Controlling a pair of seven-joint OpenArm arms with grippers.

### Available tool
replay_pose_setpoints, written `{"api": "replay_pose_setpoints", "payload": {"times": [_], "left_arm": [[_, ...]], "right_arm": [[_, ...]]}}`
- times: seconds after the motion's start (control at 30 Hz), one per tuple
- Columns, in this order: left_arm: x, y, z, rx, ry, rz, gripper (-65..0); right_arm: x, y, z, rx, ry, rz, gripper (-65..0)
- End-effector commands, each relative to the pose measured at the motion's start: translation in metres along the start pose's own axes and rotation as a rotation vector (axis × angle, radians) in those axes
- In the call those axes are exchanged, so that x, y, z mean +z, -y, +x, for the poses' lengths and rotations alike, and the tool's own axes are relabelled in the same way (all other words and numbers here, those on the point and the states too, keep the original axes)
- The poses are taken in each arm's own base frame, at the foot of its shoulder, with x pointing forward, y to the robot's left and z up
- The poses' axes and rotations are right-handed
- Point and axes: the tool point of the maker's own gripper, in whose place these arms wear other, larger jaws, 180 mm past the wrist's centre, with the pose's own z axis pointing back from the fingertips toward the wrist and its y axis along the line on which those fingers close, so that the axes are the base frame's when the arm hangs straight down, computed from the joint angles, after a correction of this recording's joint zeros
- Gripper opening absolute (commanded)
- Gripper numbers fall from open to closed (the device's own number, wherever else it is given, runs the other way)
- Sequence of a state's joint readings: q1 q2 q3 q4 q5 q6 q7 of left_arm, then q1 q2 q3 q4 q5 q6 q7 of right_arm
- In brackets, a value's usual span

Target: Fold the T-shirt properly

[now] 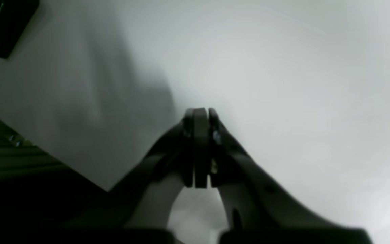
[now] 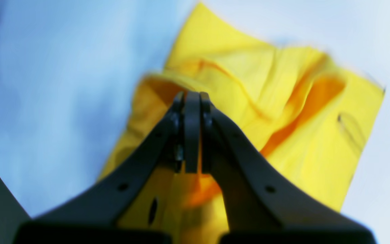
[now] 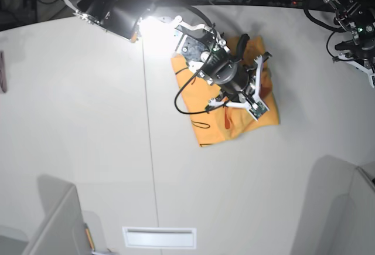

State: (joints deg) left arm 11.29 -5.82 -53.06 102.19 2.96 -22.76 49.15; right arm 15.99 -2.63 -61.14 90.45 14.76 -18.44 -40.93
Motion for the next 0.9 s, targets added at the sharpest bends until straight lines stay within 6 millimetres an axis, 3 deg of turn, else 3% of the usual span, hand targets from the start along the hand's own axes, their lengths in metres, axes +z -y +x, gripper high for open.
{"api": "replay_pose_setpoints", "payload": {"times": [0.0,0.13,0.37,0.6,0.63,0.7,0.73,0.77,0.87], "left_arm": [[0.003,-0.008,0.013,-0.009,0.039,0.02,-65.0],[0.003,-0.006,0.012,-0.008,0.039,0.017,-65.0],[0.002,-0.004,0.013,-0.011,0.039,0.013,-65.0],[0.001,-0.002,0.016,-0.006,0.044,0.009,-65.0],[0.001,-0.001,0.016,-0.003,0.046,0.006,-65.0],[0.001,-0.001,0.016,-0.002,0.047,0.005,-65.0],[0.001,-0.001,0.016,-0.002,0.047,0.005,-65.0],[0.001,-0.001,0.016,-0.002,0.047,0.005,-65.0],[0.001,-0.001,0.016,-0.002,0.047,0.005,-65.0]], "right_arm": [[0.0,-0.003,0.025,0.014,0.067,0.004,-65.0],[-0.014,-0.002,0.04,0.033,0.071,-0.011,-65.0],[-0.034,0.017,0.056,0.065,0.168,-0.066,-65.0],[-0.027,0.016,0.088,0.075,0.343,-0.064,-65.0],[-0.026,0.016,0.091,0.075,0.359,-0.062,-59.6],[-0.019,0.013,0.103,0.079,0.384,-0.054,-39.9],[-0.016,0.013,0.103,0.079,0.371,-0.05,-34.8],[-0.013,0.012,0.101,0.077,0.337,-0.046,-33.8],[-0.002,0.025,0.078,0.083,0.199,-0.058,-45.8]]}}
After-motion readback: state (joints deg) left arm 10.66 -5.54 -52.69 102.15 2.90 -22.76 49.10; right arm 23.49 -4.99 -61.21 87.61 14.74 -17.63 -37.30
